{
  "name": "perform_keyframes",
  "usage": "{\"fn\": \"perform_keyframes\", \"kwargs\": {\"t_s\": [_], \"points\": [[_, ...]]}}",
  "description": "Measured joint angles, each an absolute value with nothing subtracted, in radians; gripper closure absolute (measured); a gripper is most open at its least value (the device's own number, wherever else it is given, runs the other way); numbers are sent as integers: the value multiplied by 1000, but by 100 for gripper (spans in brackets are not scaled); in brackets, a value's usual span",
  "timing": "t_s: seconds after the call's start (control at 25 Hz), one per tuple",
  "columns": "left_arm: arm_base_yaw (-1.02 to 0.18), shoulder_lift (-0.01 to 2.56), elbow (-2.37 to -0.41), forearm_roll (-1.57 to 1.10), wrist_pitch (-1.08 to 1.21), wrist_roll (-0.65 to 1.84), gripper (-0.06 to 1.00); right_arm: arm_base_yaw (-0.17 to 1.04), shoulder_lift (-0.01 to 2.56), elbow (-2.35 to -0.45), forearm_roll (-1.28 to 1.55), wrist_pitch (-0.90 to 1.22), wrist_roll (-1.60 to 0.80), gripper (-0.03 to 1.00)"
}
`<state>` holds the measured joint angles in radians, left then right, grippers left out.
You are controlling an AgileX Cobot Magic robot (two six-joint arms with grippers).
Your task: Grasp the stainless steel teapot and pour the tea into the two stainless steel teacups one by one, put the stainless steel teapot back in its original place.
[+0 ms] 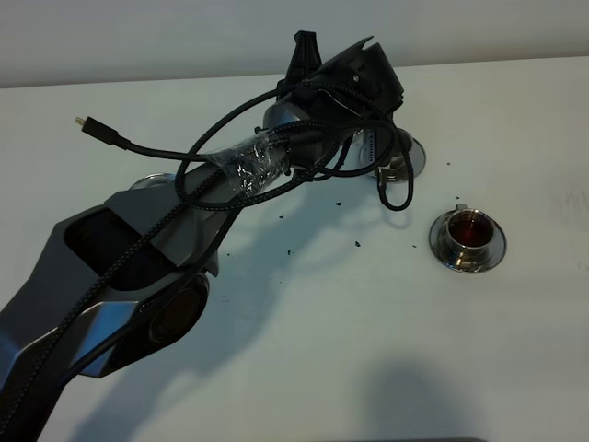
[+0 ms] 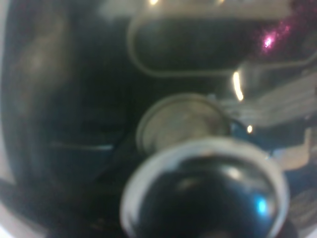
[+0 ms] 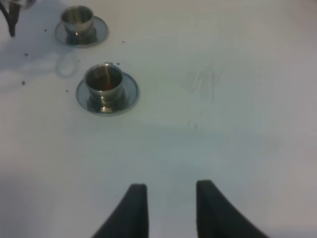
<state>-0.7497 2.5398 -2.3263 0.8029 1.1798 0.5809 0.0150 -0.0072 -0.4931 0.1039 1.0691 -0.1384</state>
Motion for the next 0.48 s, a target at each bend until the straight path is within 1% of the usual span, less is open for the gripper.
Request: {"fn": "perform_keyframes", "kwargs": {"t_s": [0.48], "points": [[-761,2545,-2326,852,1169,548,72,15,-7,-493,104,1069,-138,73]]}}
